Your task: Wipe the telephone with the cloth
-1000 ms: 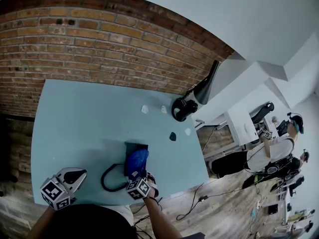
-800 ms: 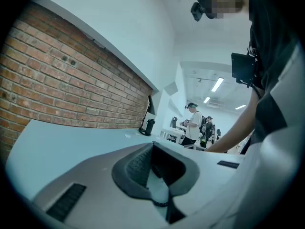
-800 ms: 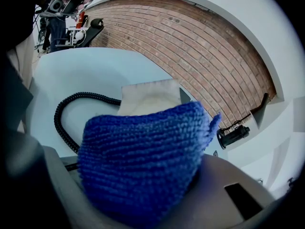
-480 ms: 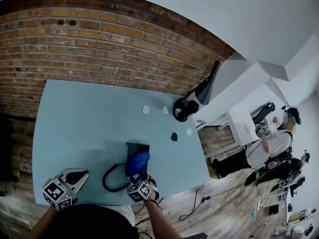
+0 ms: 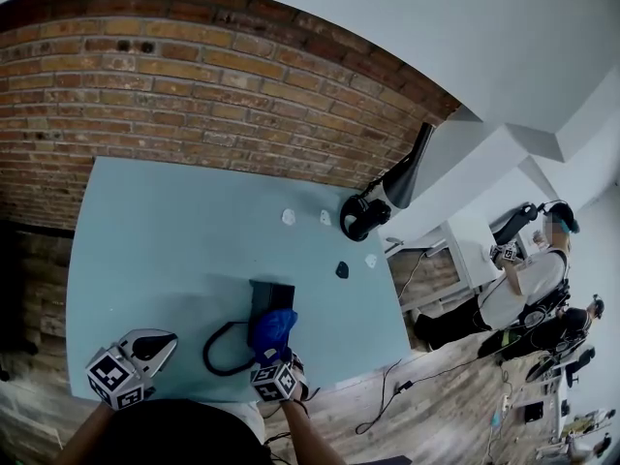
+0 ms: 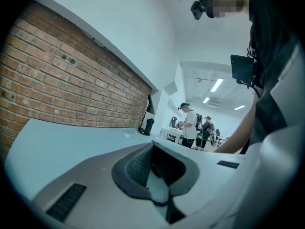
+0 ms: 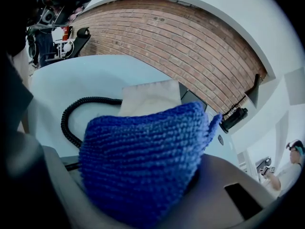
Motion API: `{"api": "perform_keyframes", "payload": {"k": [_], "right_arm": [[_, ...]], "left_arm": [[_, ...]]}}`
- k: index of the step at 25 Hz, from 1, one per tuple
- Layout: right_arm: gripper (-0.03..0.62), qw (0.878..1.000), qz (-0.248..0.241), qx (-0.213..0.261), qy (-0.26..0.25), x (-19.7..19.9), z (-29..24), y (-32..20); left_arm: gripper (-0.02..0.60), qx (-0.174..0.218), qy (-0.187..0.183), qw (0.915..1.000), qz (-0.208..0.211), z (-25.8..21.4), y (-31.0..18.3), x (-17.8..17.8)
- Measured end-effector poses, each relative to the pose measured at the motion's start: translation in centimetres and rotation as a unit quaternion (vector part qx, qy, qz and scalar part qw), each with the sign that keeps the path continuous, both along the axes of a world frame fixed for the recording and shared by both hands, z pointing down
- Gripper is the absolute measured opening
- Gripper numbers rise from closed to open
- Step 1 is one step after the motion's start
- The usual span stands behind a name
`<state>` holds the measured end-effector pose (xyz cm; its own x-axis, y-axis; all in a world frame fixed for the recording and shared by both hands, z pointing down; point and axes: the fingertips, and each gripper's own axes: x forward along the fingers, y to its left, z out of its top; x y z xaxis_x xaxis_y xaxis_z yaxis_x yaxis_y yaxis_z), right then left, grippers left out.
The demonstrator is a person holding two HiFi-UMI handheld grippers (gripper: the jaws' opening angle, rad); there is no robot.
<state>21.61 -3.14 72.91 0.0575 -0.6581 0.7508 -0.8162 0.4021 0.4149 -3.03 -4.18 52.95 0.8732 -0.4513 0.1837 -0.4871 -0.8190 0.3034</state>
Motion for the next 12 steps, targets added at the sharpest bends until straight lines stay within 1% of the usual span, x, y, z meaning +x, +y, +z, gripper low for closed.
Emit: {"api": "perform_keyframes", "payload": {"k": [2, 4, 5, 6, 7, 8, 9, 10, 11, 12], "right_arm": [[0.069, 1.0, -0.001, -0.013, -0.004, -0.3, 0.9, 1.2], [0.074, 0.999, 0.004, -0.036, -0.028, -0.6, 2.2, 3.1], [0.074, 0.997, 0.019, -0.041, -0.056, -0.6, 2.7, 3.9], [0.074, 0.994, 0.045, -0.039, -0.096, -0.4, 2.7, 4.4], [0.075, 0.985, 0.077, -0.03, -0.15, -0.2, 2.2, 4.7], [0.077, 0.97, 0.111, -0.011, -0.215, 0.1, 1.2, 4.5], [0.078, 0.948, 0.144, 0.019, -0.283, 0.6, -0.3, 4.0], [0.078, 0.923, 0.169, 0.056, -0.342, 1.1, -2.1, 3.3], [0.078, 0.9, 0.185, 0.092, -0.383, 1.9, -4.1, 2.4], [0.078, 0.886, 0.193, 0.124, -0.402, 2.9, -6.0, 1.6]], "left_arm": [[0.023, 0.0, 0.001, 1.0, 0.0, 0.1, 0.0, 0.0], [0.023, -0.001, 0.001, 1.0, 0.0, 0.1, 0.0, 0.0], [0.023, -0.001, 0.0, 1.0, 0.0, 0.0, 0.0, 0.0], [0.023, -0.002, 0.001, 1.0, -0.001, 0.1, 0.0, -0.1], [0.023, -0.004, 0.001, 1.0, -0.003, 0.3, 0.0, -0.1], [0.023, -0.005, 0.002, 1.0, -0.005, 0.4, 0.0, -0.3], [0.023, -0.008, 0.002, 1.0, -0.006, 0.6, -0.1, -0.4], [0.023, -0.01, 0.001, 0.9999, -0.005, 0.7, -0.1, -0.4], [0.023, -0.013, 0.0, 0.9999, -0.004, 0.7, -0.1, -0.5], [0.023, -0.015, -0.001, 0.9999, -0.002, 0.7, -0.1, -0.4]]}}
